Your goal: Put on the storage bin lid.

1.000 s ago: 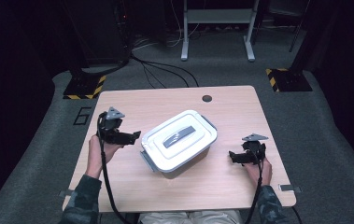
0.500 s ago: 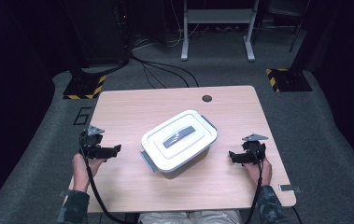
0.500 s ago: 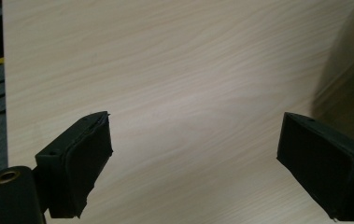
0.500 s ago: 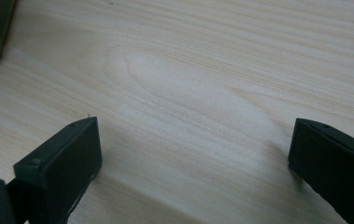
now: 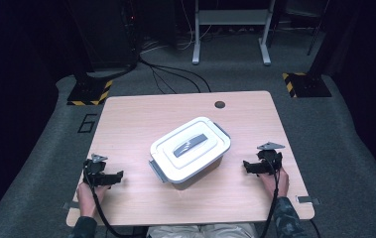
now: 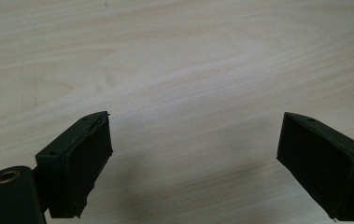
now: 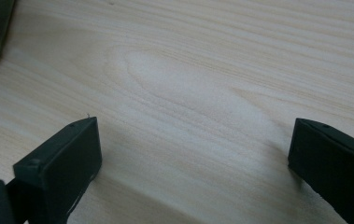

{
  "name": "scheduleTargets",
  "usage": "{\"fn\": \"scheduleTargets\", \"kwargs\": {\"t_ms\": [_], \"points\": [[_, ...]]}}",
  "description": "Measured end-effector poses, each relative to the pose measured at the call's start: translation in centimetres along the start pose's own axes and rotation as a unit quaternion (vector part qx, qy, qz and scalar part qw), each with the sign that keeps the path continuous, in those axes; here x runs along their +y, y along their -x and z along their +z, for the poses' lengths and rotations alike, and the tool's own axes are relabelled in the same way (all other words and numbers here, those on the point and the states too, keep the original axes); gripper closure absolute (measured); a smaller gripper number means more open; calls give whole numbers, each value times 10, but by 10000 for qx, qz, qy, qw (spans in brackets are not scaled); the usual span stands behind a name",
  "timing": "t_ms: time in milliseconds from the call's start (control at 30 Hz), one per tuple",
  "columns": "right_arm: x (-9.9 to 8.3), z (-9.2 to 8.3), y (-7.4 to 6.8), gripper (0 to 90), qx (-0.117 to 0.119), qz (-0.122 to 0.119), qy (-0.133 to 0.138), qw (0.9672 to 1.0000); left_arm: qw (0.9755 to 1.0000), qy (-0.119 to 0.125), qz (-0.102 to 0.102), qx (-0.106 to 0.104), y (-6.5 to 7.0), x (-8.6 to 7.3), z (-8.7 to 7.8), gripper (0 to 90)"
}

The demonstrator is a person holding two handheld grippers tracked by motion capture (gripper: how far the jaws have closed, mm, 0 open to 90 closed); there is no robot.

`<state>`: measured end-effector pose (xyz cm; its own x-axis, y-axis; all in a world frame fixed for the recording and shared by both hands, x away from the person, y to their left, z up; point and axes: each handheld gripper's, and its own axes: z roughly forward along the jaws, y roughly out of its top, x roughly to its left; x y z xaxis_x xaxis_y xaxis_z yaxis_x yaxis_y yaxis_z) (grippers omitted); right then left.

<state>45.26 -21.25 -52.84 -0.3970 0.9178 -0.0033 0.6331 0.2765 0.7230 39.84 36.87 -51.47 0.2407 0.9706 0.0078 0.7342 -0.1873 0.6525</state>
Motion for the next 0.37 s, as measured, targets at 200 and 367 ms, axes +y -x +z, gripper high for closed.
{"fn": "scheduleTargets", "kwargs": {"t_ms": [200,367], "points": [[0,0,0,19,-3,27,-9,10000,9994,298,-156,65,-2,-13,5,67],[0,0,-1,18,-18,23,0,10000,9982,544,-225,101,0,-17,8,33]]}}
